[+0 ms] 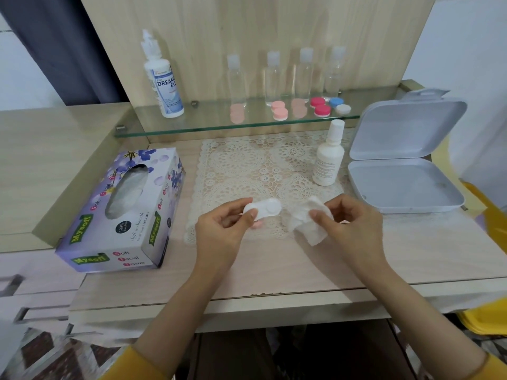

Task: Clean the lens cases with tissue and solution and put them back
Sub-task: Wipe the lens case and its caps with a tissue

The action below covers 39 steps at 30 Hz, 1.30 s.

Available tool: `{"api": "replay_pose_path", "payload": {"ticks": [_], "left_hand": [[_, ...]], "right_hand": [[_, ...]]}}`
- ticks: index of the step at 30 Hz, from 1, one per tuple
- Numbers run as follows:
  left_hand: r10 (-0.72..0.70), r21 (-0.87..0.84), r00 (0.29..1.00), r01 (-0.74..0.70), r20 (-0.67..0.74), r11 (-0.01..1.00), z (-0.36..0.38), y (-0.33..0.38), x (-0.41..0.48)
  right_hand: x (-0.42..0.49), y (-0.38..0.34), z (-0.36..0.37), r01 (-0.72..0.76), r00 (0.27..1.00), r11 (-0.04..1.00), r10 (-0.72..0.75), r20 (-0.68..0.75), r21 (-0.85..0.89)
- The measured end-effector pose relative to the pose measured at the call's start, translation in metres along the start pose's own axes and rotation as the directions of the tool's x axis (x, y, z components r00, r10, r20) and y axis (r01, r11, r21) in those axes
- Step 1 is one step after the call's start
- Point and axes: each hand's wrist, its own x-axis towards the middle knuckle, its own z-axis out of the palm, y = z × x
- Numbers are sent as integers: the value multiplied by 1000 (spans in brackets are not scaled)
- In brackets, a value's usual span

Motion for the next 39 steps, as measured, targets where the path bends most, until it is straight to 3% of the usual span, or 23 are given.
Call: {"api": "replay_pose_path", "payload": {"ticks": [2,7,11,18,24,30,39], "left_hand": [[-29,26,999,29,17,999,3,-2,-1],[-44,70,997,39,67,997,11,-1,-5],[-40,74,993,32,108,997,13,2,-6],[-31,92,983,15,182,996,14,6,-8],[-36,82,981,20,191,996,14,6,-9],[-52,93,985,37,162,995,11,5,-6],[-58,95,984,43,171,995,8,5,-5]], "right_hand": [[1,0,-1,31,1000,999,-31,0,-22],[-4,-3,7,37,978,998,-44,202,41],[-3,-2,5,73,972,996,-83,221,57],[2,-6,1,-110,948,965,30,317,237],[1,-7,1,-74,962,970,9,272,232],[0,-5,-1,-105,929,950,-13,370,296],[-3,-7,10,-115,970,946,41,240,304]]}}
